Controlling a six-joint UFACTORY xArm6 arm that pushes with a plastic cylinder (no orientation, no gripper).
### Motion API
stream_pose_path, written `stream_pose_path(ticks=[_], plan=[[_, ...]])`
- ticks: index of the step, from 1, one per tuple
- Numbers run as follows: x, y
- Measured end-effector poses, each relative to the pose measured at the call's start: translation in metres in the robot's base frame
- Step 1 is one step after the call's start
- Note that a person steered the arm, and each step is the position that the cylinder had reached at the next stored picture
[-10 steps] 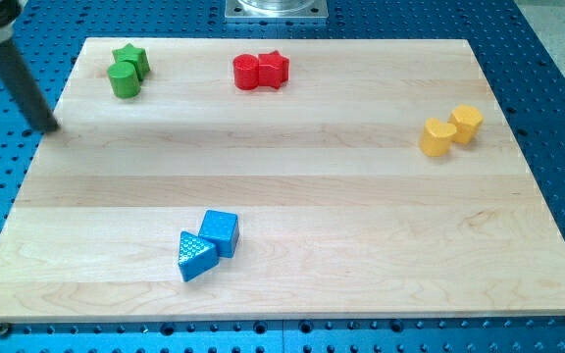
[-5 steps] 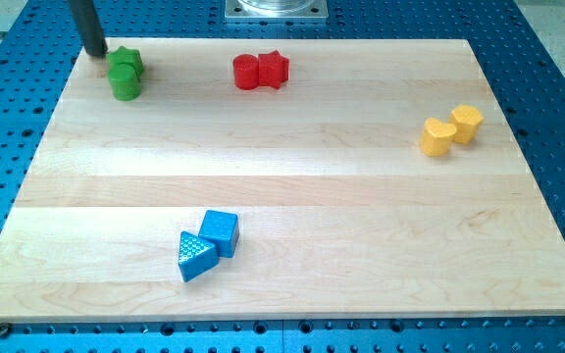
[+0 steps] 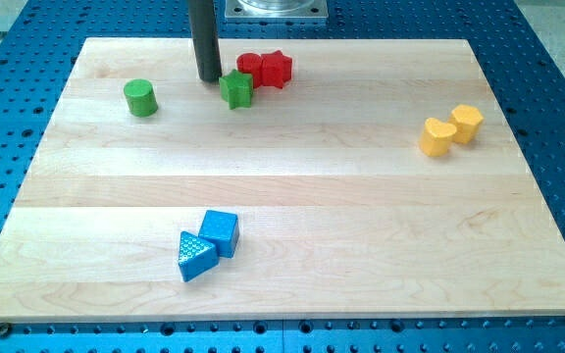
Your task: Make a group of red blocks with green star
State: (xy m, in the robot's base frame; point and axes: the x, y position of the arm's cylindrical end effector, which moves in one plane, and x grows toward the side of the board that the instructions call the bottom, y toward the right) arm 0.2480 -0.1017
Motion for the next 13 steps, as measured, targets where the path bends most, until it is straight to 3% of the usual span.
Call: stream_pose_path(ticks=[1, 2, 3, 5, 11, 13], plan=[[-0.022, 0.044], [-0.011, 0.106], [0.006, 0.119], [0.019, 0.119], [0.141, 0.122], [0.107, 0.105]])
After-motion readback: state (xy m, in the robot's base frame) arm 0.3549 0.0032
